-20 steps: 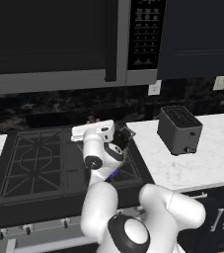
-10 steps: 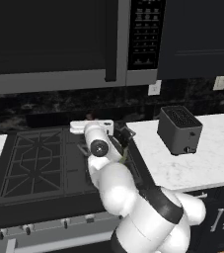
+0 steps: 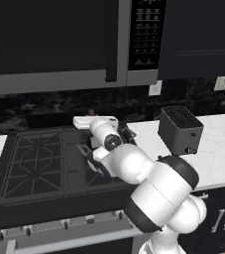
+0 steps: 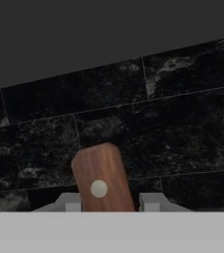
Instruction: Put the potato and lime in the pot. Retrieve the spatula and lightly stir the vegetables in the pot.
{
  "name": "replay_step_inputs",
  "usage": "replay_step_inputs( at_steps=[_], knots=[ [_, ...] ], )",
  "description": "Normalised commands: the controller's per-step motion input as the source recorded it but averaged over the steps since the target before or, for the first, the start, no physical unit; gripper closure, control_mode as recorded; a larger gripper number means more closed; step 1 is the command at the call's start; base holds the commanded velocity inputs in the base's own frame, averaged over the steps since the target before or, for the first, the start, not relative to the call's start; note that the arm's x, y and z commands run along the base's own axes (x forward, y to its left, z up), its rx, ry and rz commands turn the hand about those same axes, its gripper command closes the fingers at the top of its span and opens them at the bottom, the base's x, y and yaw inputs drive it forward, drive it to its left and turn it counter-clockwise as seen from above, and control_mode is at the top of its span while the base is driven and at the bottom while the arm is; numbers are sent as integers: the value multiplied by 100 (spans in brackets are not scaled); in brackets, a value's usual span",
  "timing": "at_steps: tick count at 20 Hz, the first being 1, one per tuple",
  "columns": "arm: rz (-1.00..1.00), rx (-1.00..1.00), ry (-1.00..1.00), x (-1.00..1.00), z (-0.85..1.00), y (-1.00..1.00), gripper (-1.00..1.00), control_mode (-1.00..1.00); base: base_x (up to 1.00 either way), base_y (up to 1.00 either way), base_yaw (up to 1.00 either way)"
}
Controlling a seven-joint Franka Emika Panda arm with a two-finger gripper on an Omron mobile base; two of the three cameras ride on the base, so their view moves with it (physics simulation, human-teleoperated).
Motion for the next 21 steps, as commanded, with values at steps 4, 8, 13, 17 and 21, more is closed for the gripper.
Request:
replay_step_inputs(
  at_steps=[4, 8, 13, 17, 21],
  knots=[
    [5, 0, -3, 25, -69, -2, 100, -100, 0, 0, 0],
    [2, 0, 0, 6, -42, -15, 100, -100, 0, 0, 0],
    [0, 0, 0, -49, 3, -37, 100, -100, 0, 0, 0],
    [-1, 0, 8, -71, 19, -44, 100, -100, 0, 0, 0],
    [0, 0, 4, -12, 15, -24, 100, -100, 0, 0, 0]
  ],
)
